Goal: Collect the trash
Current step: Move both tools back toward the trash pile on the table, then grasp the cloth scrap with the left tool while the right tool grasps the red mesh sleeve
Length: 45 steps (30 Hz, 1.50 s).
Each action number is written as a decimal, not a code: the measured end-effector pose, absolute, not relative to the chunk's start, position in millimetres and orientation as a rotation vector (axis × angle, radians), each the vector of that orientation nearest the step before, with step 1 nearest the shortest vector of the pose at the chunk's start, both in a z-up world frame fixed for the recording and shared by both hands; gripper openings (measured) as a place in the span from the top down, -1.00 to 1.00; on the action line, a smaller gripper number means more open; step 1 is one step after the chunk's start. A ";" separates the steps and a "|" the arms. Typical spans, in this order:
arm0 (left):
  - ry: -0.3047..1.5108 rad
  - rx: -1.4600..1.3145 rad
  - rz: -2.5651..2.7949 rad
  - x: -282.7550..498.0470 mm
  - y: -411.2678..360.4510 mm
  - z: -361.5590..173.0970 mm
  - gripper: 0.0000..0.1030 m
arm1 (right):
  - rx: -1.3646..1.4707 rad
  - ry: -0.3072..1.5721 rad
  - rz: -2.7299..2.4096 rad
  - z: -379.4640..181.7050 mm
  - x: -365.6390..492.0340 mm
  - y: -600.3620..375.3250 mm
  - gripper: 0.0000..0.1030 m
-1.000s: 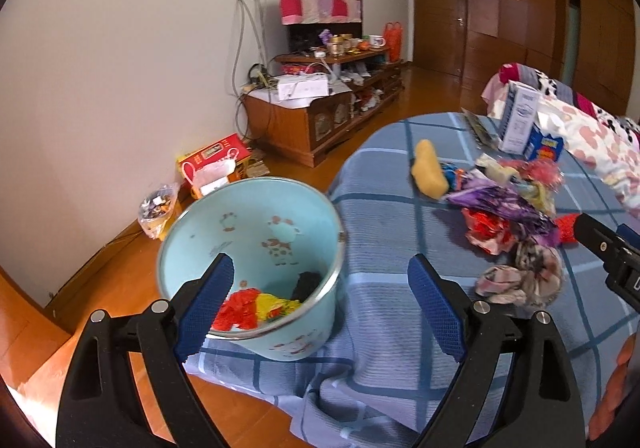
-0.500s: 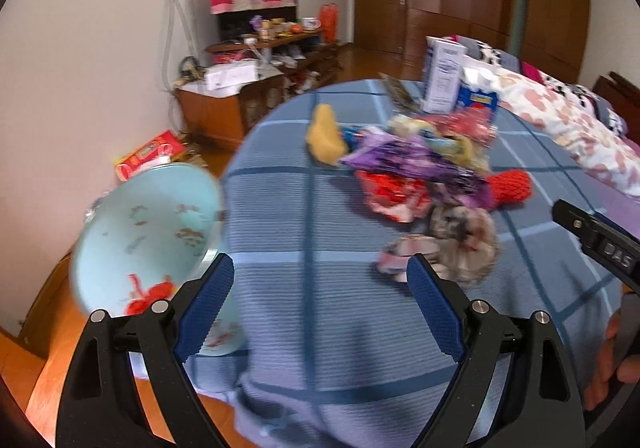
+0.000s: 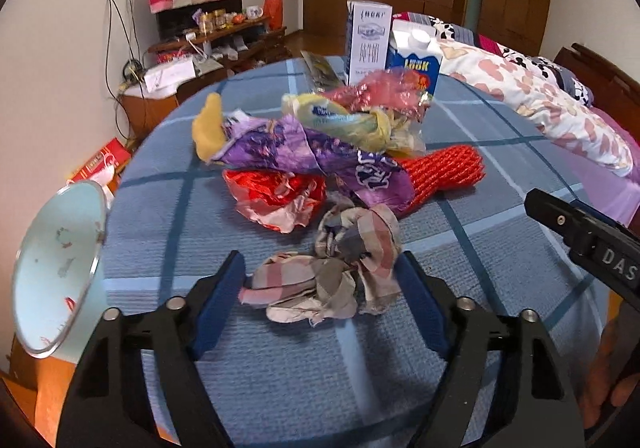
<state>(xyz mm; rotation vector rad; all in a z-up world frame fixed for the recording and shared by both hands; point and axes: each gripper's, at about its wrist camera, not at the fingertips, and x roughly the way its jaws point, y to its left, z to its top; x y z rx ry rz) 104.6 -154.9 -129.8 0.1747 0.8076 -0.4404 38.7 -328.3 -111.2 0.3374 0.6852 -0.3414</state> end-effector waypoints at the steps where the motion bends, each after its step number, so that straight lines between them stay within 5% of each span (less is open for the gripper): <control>1: 0.816 0.171 -0.444 106.8 -155.3 -132.3 -0.33 | 0.340 0.687 -0.338 -111.4 39.9 -329.0 -0.52; 15: 0.824 0.177 -0.500 107.6 -146.3 -136.0 0.41 | 0.452 0.796 -0.252 -122.5 127.3 -335.9 -0.41; 23: 0.795 0.195 -0.531 90.0 -128.5 -120.8 0.43 | 0.431 0.799 -0.211 -125.5 126.4 -322.3 0.54; 45: 0.706 0.116 -0.395 78.9 -64.8 -69.9 0.43 | 0.347 0.556 -0.255 -46.4 48.7 -295.7 0.60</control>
